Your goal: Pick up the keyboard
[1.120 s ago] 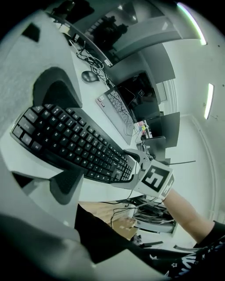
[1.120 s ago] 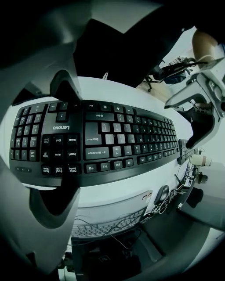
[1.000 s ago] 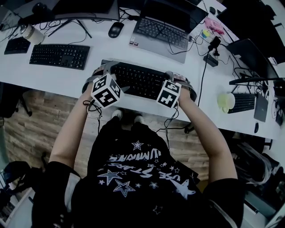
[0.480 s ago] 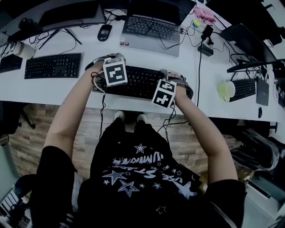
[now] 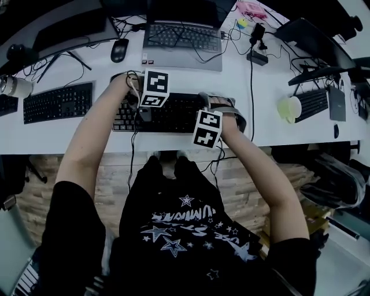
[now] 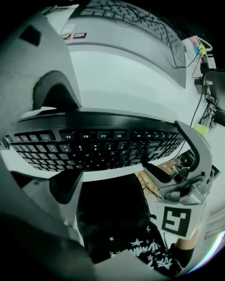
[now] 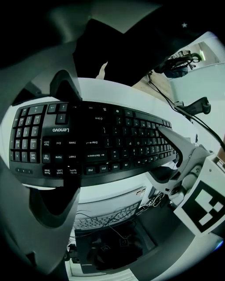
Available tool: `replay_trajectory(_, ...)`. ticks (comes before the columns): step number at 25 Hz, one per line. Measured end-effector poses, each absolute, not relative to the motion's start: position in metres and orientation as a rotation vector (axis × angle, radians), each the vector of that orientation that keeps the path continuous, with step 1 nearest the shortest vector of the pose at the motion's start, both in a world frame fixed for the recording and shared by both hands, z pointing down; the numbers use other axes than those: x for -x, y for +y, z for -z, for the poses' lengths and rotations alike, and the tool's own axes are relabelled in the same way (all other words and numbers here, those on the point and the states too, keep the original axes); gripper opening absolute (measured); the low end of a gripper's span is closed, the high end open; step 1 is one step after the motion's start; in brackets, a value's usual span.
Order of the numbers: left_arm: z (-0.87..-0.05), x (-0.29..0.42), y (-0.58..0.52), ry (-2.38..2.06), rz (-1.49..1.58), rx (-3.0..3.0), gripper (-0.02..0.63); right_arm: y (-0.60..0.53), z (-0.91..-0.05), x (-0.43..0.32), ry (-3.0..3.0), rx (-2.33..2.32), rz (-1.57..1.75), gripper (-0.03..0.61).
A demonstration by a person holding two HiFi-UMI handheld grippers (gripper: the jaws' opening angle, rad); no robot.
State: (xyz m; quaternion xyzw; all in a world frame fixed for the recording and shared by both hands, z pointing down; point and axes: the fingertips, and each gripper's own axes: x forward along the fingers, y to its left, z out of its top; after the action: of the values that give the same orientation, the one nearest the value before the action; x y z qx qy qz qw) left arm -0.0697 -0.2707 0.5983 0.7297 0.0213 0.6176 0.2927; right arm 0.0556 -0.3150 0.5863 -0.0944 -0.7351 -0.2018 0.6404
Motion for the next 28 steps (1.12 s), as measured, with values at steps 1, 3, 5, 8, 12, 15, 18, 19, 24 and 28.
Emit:
replay_trajectory(1,-0.598,0.070,-0.271,0.080,-1.654,-1.925,0.433,-0.315,-0.586,-0.056,-1.676,0.214,0.463,0.572)
replay_trajectory(3,-0.597,0.071,-0.271,0.118,-1.675,-1.897,0.431,-0.315,-0.587,-0.056,-1.674,0.209,0.467,0.572)
replay_trajectory(5,-0.598,0.072,-0.271,0.145,-1.697,-1.887,0.430,-0.315,-0.587,-0.057,-1.672,0.203,0.471,0.572)
replay_trajectory(8,-0.595,0.065,-0.269,0.169,-1.655,-1.906,0.426,-0.315,-0.586,-0.057,-1.673,0.189,0.483,0.572)
replay_trajectory(12,-0.595,0.054,-0.268,0.132,-1.602,-1.935,0.392,-0.315,-0.585,-0.057,-1.674,0.169,0.505,0.572)
replay_trajectory(15,-0.598,0.055,-0.271,0.116,-1.642,-1.931,0.335,-0.315,-0.584,-0.058,-1.680,0.153,0.512,0.572)
replay_trajectory(18,-0.597,0.055,-0.270,0.122,-1.641,-1.921,0.317,-0.314,-0.583,-0.058,-1.684,0.145,0.528,0.572)
replay_trajectory(19,-0.595,0.055,-0.269,0.121,-1.628,-1.922,0.304,-0.314,-0.582,-0.058,-1.683,0.141,0.544,0.572)
replay_trajectory(24,-0.579,0.052,-0.261,0.099,-1.521,-1.972,0.231,-0.309,-0.576,-0.059,-1.676,0.083,0.660,0.572)
replay_trajectory(28,-0.572,0.051,-0.258,0.060,-1.516,-2.021,0.219,-0.309,-0.573,-0.059,-1.648,0.010,0.714,0.572)
